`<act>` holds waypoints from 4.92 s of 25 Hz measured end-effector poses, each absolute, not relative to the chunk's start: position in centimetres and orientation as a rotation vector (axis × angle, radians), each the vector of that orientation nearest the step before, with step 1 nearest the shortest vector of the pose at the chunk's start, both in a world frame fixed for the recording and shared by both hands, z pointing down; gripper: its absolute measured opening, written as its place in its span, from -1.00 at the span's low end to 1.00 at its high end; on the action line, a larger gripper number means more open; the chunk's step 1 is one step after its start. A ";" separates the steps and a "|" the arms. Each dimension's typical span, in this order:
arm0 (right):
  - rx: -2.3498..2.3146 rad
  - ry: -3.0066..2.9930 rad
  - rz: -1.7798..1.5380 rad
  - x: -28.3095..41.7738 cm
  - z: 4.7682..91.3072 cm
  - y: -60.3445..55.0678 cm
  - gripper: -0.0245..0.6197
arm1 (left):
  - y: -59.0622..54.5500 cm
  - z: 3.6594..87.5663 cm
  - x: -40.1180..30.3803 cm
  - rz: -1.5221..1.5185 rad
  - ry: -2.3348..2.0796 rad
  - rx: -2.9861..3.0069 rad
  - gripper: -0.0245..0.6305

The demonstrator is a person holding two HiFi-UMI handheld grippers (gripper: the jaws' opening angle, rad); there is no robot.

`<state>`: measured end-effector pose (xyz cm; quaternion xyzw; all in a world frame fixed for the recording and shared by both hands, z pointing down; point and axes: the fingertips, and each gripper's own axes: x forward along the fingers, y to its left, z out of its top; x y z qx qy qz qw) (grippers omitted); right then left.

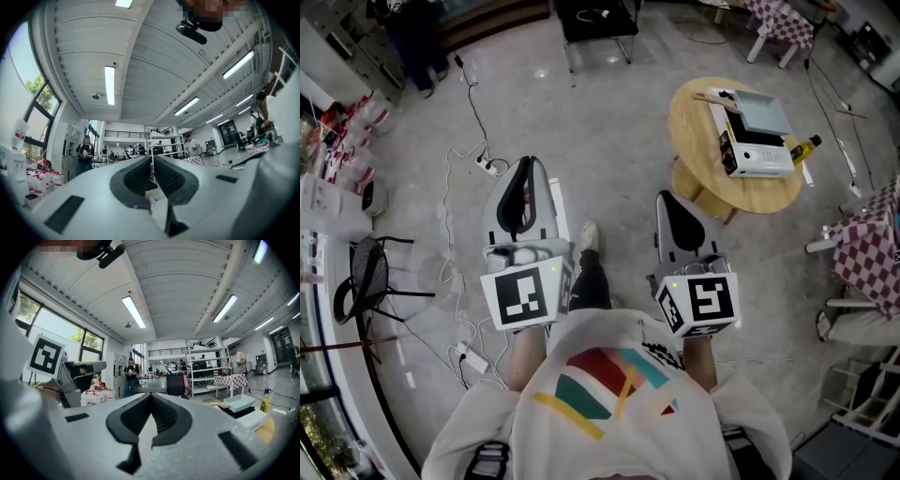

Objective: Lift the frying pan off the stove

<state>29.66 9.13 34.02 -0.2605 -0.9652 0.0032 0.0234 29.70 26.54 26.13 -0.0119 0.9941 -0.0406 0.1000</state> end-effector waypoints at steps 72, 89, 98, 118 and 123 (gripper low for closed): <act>-0.299 -3.125 -0.063 -13.7 30.1 6.1 -0.94 | 23.0 27.3 -21.0 0.119 2.982 -0.615 -0.86; 0.861 -3.038 -0.042 -1.6 31.5 -17.2 -0.94 | -8.3 25.6 -18.8 0.169 2.540 -1.586 -0.86; 1.333 -2.839 -0.009 1.4 31.9 -18.6 -0.94 | -15.5 25.8 -17.0 0.198 2.248 -2.024 -0.86; 1.594 -2.635 -0.060 -2.9 32.0 -15.5 -0.94 | -18.6 29.0 -19.9 0.376 2.038 -2.539 -0.86; 1.532 -2.667 -0.051 -2.8 32.2 -15.9 -0.94 | -18.9 29.6 -19.2 0.457 2.004 -2.676 -0.85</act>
